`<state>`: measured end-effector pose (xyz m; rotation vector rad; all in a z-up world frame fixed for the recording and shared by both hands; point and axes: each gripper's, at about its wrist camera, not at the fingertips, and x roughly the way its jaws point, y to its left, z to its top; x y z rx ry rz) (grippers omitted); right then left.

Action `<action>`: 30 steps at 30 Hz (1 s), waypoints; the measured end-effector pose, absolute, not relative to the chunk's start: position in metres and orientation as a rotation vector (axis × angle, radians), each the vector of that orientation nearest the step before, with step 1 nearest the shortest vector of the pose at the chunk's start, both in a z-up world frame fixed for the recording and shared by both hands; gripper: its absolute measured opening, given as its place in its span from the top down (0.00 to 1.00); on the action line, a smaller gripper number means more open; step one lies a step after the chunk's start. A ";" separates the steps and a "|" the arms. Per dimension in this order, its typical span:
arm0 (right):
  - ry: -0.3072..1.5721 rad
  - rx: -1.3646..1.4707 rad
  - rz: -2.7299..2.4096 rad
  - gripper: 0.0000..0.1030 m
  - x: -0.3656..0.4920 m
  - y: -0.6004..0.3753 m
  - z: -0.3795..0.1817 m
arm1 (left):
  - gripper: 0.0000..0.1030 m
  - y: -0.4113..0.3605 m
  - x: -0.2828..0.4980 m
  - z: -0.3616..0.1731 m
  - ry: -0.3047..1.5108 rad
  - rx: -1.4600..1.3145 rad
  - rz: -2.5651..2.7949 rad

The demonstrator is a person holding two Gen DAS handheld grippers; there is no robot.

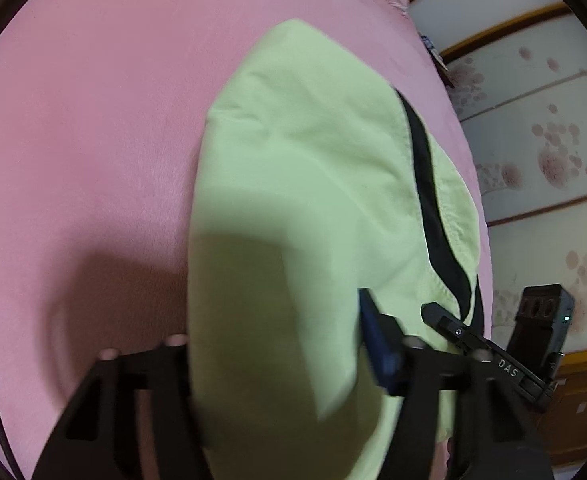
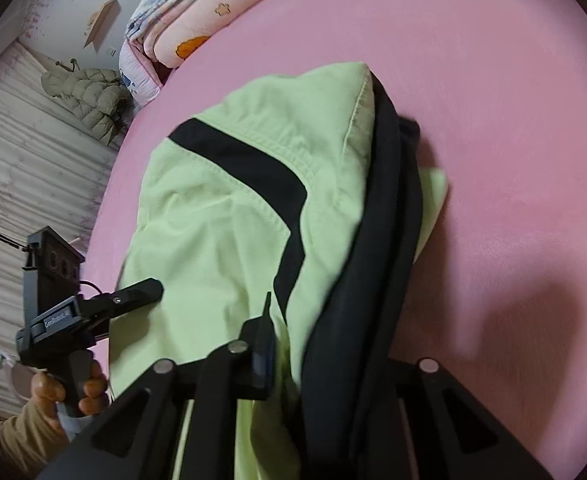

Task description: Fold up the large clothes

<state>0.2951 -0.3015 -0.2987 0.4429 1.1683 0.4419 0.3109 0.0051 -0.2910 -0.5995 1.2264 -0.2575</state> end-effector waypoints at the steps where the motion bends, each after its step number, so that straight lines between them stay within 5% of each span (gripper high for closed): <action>1: 1.149 0.412 0.429 0.88 0.289 -0.293 -0.287 | 0.54 0.007 0.308 -0.282 1.222 -0.589 -0.264; 9: 1.141 0.345 0.417 0.88 0.243 -0.221 -0.217 | 0.57 0.072 0.272 -0.210 1.209 -0.501 -0.302; 16: 1.122 0.357 0.501 0.88 0.237 -0.081 -0.177 | 0.56 0.213 0.264 -0.157 1.198 -0.445 -0.239; 23: 1.052 0.385 0.586 0.88 0.305 0.063 -0.174 | 0.56 0.336 0.323 -0.141 1.101 -0.390 -0.185; 30: 0.974 0.386 0.573 0.88 0.422 0.144 -0.199 | 0.55 0.413 0.423 -0.182 1.000 -0.380 -0.197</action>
